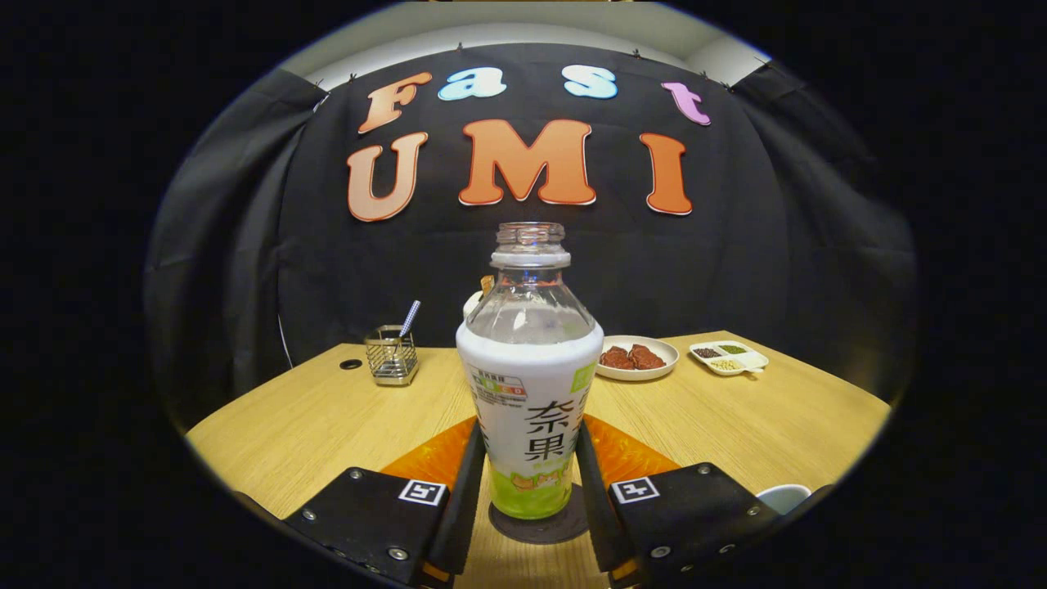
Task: Take the bottle from table, then pour the juice into the cup, finally place the bottle on the coaster
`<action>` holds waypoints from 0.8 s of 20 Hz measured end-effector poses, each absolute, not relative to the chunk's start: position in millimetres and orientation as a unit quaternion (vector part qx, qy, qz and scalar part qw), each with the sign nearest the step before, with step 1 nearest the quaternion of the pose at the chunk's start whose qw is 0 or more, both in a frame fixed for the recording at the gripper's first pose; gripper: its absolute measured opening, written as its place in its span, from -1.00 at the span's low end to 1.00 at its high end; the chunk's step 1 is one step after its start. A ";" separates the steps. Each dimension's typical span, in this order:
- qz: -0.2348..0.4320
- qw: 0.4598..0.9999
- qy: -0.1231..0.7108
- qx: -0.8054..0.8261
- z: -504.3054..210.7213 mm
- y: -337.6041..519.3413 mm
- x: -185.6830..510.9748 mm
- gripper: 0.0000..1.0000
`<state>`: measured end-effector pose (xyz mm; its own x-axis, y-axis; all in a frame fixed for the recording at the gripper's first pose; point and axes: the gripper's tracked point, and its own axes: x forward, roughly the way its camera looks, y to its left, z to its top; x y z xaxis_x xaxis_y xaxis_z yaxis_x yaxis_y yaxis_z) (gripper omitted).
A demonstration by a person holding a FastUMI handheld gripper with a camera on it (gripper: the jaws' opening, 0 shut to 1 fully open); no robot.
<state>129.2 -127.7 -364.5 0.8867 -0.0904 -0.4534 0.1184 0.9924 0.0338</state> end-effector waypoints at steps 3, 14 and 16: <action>-0.057 0.968 0.244 0.025 -373.5 -129.7 128.2 0.18; -0.069 0.962 0.265 0.024 -373.6 -133.2 121.8 0.56; -0.075 0.963 0.256 0.030 -360.9 -134.1 117.8 0.74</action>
